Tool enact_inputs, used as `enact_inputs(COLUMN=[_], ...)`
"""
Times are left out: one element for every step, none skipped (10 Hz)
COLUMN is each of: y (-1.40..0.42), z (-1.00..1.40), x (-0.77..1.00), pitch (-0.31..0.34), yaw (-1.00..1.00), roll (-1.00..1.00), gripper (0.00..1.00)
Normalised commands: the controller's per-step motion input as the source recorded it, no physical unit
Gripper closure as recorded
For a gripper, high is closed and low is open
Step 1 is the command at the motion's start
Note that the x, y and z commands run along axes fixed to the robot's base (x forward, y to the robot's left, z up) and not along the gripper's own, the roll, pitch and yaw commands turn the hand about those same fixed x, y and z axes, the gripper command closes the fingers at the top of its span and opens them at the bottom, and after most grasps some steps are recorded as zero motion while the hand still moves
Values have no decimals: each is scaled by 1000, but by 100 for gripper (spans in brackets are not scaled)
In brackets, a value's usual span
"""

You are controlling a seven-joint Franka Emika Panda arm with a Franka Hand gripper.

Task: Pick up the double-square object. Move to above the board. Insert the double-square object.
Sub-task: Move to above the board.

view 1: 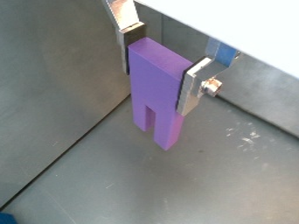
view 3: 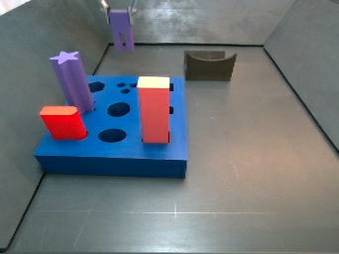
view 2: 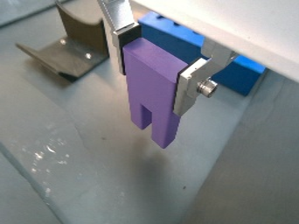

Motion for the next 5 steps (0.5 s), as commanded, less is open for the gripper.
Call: enact_inputs(y=[83, 80, 76, 74, 65], z=[1000, 1000, 1000, 1000, 1000], x=[58, 53, 45, 42, 31], pitch=[20, 56, 99, 100, 95], yaw=[5, -6, -12, -9, 3], roll=[9, 21, 40, 48, 56], gripper=[100, 100, 100, 100, 100])
